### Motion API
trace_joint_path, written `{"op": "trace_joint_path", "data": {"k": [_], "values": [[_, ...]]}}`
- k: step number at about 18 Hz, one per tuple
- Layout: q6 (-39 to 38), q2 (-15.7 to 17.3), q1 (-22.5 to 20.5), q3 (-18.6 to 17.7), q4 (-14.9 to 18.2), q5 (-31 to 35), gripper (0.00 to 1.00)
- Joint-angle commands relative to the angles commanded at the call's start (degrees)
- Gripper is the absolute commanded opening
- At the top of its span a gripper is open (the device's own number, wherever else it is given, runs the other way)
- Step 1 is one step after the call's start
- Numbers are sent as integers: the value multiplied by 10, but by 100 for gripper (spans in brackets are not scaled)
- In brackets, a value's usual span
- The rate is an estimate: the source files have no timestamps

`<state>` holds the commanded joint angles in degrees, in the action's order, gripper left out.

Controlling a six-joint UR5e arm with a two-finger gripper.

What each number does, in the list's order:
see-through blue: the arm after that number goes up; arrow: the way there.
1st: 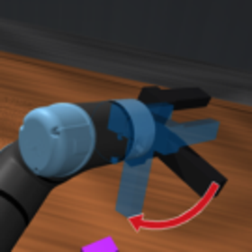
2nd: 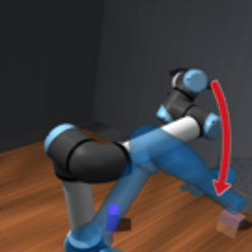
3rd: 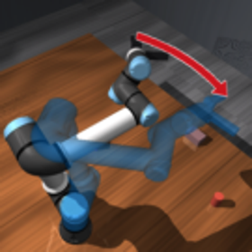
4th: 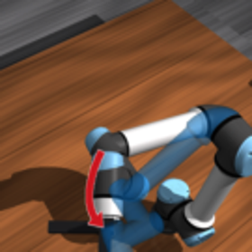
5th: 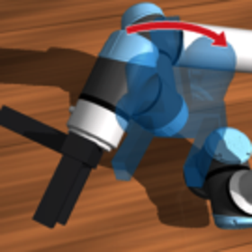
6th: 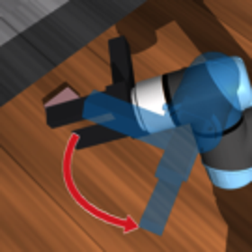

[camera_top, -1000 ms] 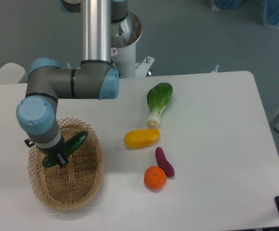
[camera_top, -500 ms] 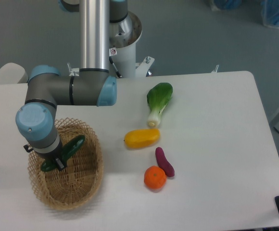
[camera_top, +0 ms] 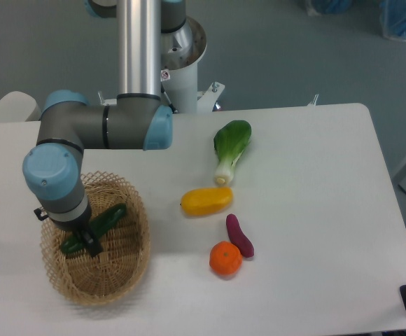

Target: Place the cucumber in the basket

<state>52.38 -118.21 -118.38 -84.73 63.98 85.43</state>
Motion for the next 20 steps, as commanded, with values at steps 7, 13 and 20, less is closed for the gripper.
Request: {"op": "trace_joint_path", "data": {"k": [7, 13, 20], "values": [[38, -13, -88, 41, 1, 1, 100], [149, -42, -153, 70, 1, 5, 100], [278, -87, -226, 123, 2, 18, 100]]}}
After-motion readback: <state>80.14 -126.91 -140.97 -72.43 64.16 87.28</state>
